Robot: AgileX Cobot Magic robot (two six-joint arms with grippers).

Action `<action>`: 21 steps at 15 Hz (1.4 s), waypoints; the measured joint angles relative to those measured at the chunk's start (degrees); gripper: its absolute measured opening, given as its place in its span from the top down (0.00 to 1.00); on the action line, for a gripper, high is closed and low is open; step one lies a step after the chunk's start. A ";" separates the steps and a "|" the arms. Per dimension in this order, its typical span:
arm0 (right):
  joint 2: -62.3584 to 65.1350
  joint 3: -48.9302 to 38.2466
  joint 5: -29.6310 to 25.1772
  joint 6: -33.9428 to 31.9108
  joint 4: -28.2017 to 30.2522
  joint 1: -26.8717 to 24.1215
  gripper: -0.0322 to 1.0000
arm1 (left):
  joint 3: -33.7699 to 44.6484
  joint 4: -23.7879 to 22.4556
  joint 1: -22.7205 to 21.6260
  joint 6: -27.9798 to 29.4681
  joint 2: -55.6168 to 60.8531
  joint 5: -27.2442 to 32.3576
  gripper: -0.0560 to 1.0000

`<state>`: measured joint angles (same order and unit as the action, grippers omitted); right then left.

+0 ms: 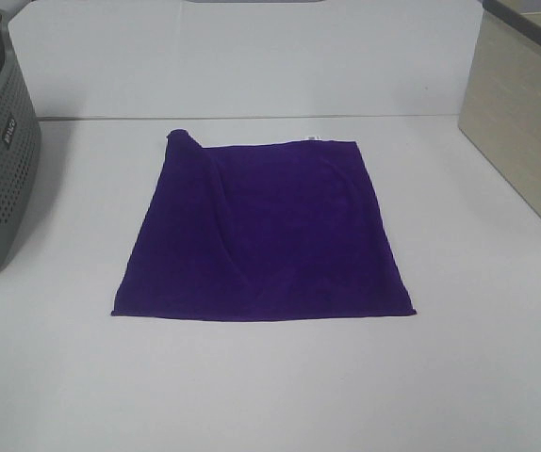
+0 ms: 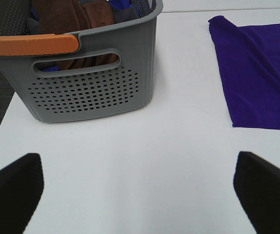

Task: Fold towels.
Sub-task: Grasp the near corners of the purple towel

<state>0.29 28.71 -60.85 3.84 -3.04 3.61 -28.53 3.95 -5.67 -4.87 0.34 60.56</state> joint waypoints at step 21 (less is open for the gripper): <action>0.00 0.00 0.00 0.00 0.00 0.00 0.20 | 0.00 2.29 0.00 0.00 0.00 0.00 0.01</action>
<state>0.29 28.71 -60.85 3.84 -3.04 3.61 -28.53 6.25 -5.67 -4.87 0.34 60.56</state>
